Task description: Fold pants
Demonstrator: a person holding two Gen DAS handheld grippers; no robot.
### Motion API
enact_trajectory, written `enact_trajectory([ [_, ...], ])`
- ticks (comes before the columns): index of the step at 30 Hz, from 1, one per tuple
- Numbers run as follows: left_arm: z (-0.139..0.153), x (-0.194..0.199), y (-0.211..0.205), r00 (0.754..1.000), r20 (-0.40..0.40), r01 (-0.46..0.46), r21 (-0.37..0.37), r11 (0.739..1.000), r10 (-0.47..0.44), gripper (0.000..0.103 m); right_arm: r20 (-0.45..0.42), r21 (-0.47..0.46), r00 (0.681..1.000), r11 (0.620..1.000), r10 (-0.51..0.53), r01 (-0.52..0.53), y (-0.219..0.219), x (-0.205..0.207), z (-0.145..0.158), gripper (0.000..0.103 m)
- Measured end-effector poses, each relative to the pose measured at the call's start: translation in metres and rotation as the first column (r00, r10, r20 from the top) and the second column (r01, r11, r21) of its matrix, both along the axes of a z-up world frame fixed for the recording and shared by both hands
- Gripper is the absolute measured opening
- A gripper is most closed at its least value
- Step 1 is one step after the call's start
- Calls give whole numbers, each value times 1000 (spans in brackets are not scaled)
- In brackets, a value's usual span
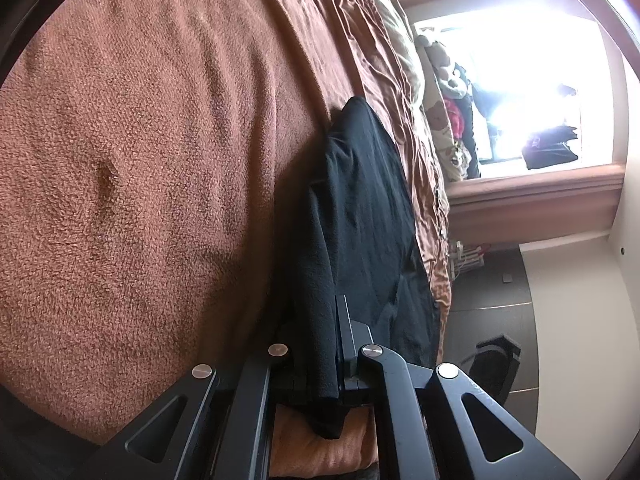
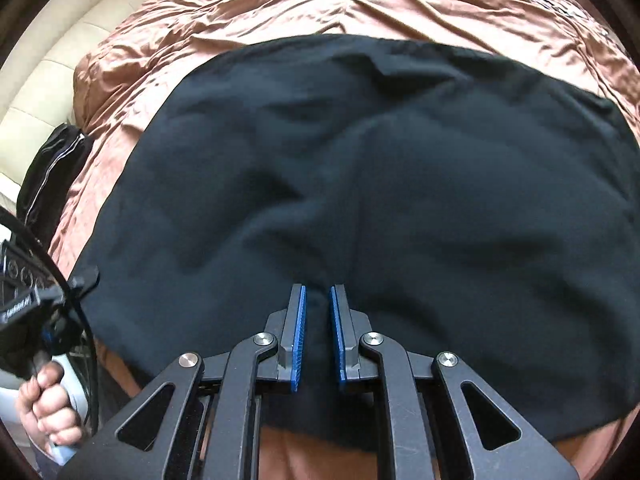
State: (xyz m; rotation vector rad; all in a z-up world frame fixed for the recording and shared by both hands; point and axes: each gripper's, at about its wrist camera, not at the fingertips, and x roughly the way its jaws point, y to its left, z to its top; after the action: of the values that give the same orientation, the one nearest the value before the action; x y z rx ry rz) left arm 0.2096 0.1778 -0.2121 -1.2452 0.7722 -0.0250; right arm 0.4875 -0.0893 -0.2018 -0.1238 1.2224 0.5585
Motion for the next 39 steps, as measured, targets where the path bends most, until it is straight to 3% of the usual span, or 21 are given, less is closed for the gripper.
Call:
enact_trajectory([
  [7, 2, 1, 1, 1000, -4, 2, 3, 1000, -2, 8, -36, -2, 999, 1000, 14, -14, -11, -27, 4, 10],
  [13, 2, 1, 1, 1000, -5, 1, 5, 1000, -1, 8, 53, 21, 999, 1000, 7, -8, -14, -20, 29, 10],
  [22, -1, 1, 2, 1000, -17, 3, 24, 1000, -3, 8, 36, -2, 999, 1000, -7, 7, -2, -7, -5, 10],
  [27, -5, 7, 8, 999, -29, -12, 21, 1000, 12, 24, 30, -1, 1000, 1000, 0, 0, -2, -6, -6, 10],
  [29, -7, 12, 11, 999, -32, -10, 18, 1000, 10, 25, 33, -2, 999, 1000, -1, 1, -4, -7, -7, 9],
  [32, -12, 18, 12, 999, -39, -6, 9, 1000, 6, 25, 35, 0, 999, 1000, -2, 2, -6, -9, -5, 9],
  [36, -7, 18, 7, 1000, -20, 7, 13, 1000, -6, 9, 32, 9, 999, 1000, -8, 8, -8, -9, -5, 9],
  [39, 3, 16, 6, 1000, 11, 11, 9, 1000, -11, 6, 33, 15, 999, 1000, -11, 10, -9, -9, -6, 9],
])
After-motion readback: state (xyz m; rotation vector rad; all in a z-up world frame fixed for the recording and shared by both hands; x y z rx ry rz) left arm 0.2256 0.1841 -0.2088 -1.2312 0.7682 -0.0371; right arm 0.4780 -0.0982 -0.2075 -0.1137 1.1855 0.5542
